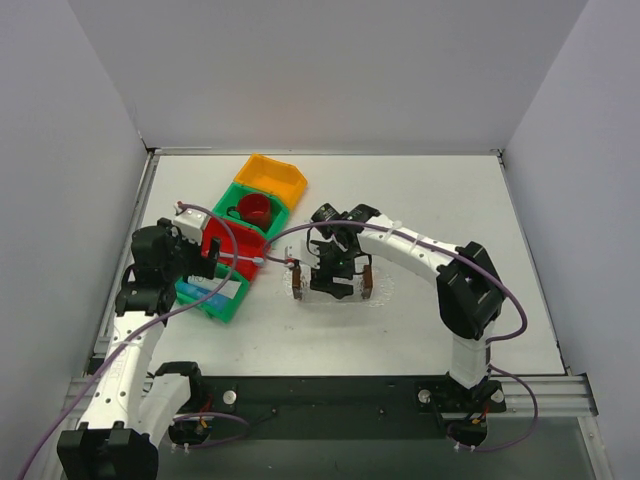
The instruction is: Prepare toiletry sets of a toothbrush and toothpaste on the tray
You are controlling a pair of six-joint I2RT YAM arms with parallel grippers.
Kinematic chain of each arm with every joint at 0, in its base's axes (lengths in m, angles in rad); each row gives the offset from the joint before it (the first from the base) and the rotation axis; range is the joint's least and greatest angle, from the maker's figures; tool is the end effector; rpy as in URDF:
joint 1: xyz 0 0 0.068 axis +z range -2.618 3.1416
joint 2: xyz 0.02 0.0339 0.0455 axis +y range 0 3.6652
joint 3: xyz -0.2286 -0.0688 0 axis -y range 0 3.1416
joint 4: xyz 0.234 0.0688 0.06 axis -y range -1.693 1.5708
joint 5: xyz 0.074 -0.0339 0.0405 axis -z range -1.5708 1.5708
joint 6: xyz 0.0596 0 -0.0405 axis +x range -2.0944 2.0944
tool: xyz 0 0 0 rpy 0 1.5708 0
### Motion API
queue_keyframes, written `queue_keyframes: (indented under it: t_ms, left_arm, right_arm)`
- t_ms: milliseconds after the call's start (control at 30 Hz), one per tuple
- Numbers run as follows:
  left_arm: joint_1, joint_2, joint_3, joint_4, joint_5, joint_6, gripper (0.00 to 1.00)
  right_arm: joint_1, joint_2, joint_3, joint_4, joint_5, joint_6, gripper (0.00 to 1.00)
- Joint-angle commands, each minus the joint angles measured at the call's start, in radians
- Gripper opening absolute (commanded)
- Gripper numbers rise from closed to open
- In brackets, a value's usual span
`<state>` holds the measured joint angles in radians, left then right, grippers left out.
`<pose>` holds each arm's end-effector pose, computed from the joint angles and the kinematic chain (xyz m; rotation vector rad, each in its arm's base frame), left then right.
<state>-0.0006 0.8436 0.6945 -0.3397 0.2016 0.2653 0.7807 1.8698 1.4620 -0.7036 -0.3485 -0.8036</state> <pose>0.2252 -0.0121 0.2467 0.3943 2.0108 -0.0429 0.2582 0.2844 0.1777 -1.9584 1.7793 0.4583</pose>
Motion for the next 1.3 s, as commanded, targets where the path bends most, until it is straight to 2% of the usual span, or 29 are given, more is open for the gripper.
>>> queue_keyframes:
  t_ms: [0,667,1267]
  left_arm:
    - [0.028,-0.015,0.048,0.047,0.035,-0.02,0.95]
    - [0.031,-0.014,0.045,0.048,0.059,-0.008,0.95]
    - [0.03,-0.024,0.03,0.053,0.068,-0.005,0.95]
  right_arm:
    - [0.008,0.002,0.053,-0.059,-0.02,-0.055,0.22]
    - [0.0,0.089,0.135,-0.062,-0.046,-0.011,0.24]
    - [0.0,0.112,0.127,-0.047,-0.06,0.061,0.27]
